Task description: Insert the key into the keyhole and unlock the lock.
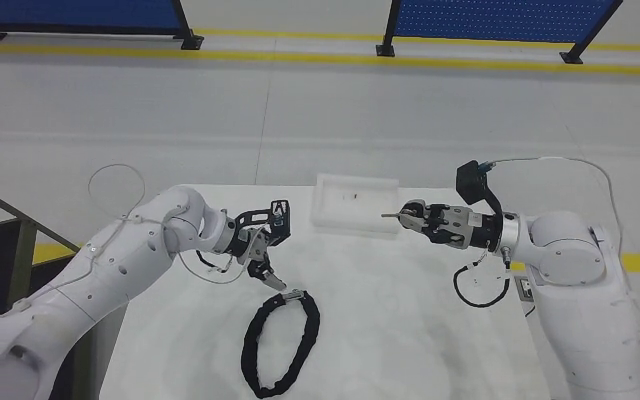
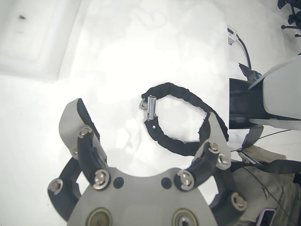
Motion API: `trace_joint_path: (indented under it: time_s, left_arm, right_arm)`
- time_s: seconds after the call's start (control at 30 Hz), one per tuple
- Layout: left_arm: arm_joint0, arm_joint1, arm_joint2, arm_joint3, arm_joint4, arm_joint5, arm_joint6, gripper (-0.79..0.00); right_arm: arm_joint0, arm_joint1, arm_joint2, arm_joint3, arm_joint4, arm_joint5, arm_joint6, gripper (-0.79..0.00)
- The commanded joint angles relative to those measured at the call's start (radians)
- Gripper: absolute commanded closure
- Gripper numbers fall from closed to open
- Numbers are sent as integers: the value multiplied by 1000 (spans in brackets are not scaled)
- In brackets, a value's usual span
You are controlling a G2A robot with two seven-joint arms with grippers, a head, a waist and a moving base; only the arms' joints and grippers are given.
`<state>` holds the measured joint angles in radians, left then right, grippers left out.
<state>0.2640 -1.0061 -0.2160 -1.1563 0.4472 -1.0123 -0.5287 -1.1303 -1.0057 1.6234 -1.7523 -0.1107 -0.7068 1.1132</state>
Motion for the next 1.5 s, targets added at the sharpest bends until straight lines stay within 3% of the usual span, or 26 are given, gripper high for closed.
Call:
trace_joint_path:
  time_s: [0.0,0.27,0.43,0.6,0.8,1.33,1.47]
  left_arm:
    - [26,5,-13,-12,128,0,104,-785]
    - [101,17,-5,-2,553,0,521,-785]
    - [112,-1,46,47,741,0,740,-785]
    - [145,-26,46,112,858,0,872,-785]
    - [165,-53,46,179,913,0,957,-785]
    - [165,-53,46,179,913,0,957,-785]
    - [215,-43,13,180,859,53,969,-785]
  right_arm:
    - [0,0,0,0,0,0,0,0]
    - [0,0,0,0,0,0,0,0]
    - [0,0,0,0,0,0,0,0]
    - [0,0,0,0,0,0,0,0]
    - [0,0,0,0,0,0,0,0]
    - [0,0,0,0,0,0,0,0]
    - [0,0,0,0,0,0,0,0]
